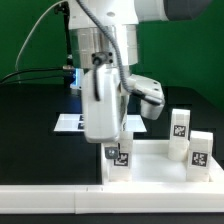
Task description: Assemble square table
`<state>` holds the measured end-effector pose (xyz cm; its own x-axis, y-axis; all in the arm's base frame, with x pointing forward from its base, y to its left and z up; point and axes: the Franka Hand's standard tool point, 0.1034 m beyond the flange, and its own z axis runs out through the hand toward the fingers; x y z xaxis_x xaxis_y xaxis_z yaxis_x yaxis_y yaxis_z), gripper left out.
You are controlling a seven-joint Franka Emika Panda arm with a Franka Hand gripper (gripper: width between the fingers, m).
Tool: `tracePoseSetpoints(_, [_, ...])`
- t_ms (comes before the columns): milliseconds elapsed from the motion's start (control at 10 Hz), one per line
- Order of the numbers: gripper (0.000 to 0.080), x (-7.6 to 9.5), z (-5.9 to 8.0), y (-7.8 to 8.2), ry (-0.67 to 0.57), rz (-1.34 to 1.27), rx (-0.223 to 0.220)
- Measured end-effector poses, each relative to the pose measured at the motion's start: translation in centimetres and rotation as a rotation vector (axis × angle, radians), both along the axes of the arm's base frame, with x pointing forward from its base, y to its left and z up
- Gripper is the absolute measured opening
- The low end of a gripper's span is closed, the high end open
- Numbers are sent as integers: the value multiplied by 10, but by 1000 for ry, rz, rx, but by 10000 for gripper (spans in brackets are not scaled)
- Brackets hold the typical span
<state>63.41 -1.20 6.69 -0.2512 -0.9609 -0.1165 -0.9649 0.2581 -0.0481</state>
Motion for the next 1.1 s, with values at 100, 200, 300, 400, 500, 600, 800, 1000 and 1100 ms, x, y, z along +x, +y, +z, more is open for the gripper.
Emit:
tracePoseSetpoints(100, [340, 0, 0, 0, 4, -27, 0])
tracePoseSetpoints(200, [476, 0, -1, 0, 2, 0, -3])
tracePoseSetpoints(300, [476, 0, 0, 2, -4, 31, -10])
tracePoseSetpoints(400, [610, 3, 3, 7, -43, 164, -39])
tracePoseSetpoints(500, [637, 6, 7, 15, -100, 358, -74])
tracePoseSetpoints(600, [637, 5, 6, 17, -131, 488, -101])
tracePoseSetpoints(800, [647, 5, 6, 14, -137, 627, -123])
tracePoseSetpoints(1000, [649, 6, 6, 13, -151, 807, -152])
tracePoseSetpoints(1100, [649, 12, 8, 10, -187, 1079, -226])
